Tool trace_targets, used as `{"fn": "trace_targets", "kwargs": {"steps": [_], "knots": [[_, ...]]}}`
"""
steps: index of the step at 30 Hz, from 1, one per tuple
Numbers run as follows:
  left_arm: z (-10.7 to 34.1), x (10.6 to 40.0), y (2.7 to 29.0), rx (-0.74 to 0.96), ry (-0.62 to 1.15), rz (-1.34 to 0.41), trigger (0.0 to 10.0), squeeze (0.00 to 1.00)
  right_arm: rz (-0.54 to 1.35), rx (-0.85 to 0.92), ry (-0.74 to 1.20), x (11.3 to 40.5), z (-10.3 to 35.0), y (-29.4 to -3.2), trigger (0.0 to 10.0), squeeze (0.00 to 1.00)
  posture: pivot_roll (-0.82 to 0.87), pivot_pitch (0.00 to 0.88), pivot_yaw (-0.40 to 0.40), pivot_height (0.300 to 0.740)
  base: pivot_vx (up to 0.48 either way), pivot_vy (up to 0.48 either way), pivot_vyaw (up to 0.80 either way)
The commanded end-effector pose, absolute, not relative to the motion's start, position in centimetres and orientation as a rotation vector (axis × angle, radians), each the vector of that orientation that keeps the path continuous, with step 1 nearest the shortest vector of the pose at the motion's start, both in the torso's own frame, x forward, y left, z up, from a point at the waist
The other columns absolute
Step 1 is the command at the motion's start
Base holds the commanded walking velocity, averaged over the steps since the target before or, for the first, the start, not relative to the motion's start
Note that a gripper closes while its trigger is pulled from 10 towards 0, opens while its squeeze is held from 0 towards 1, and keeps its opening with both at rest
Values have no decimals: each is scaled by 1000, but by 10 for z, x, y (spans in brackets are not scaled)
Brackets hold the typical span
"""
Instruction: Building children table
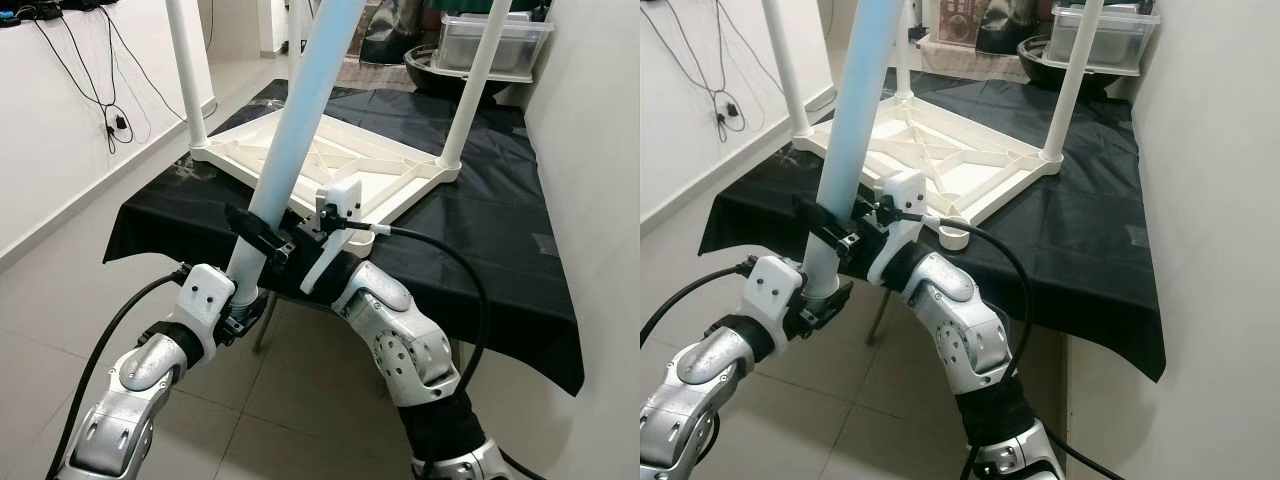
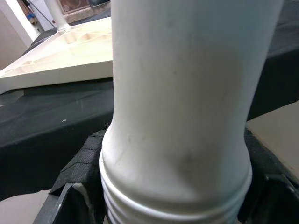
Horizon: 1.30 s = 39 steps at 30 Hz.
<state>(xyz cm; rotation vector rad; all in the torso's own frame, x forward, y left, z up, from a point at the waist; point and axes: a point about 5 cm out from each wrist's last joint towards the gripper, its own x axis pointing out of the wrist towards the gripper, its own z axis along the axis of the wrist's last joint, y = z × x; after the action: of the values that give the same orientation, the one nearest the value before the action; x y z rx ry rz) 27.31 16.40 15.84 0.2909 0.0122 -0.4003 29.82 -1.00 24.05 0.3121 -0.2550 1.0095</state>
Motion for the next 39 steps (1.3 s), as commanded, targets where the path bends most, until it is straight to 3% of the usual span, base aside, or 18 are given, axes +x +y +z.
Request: {"fn": "trace_targets", "kwargs": {"steps": [1,3,4,5,11,12,39], "knots": [[156,274,168,301,22,-369,10000,0,1023,317,-251,295,241,-7,10000,0,31,67,-11,740,0,0,0],[156,274,168,302,22,-369,10000,0,1024,317,-251,295,241,-7,10000,0,31,67,-11,740,0,0,0],[156,273,168,305,23,-372,10000,0,1018,322,-253,295,241,-7,10000,714,32,68,-14,740,0,0,0],[155,272,166,311,24,-379,10000,0,1007,328,-259,296,242,-8,10000,1000,32,68,-14,740,0,0,0],[155,272,165,321,23,-387,10000,0,1005,331,-260,296,244,-7,10000,1000,32,68,-14,740,0,0,0],[155,273,165,326,22,-388,10000,0,1007,334,-260,296,245,-7,10000,0,30,66,-13,740,0,0,0],[146,274,153,338,44,-428,10000,0,1026,384,-270,291,256,7,10000,0,23,55,-7,740,0,0,0]]}}
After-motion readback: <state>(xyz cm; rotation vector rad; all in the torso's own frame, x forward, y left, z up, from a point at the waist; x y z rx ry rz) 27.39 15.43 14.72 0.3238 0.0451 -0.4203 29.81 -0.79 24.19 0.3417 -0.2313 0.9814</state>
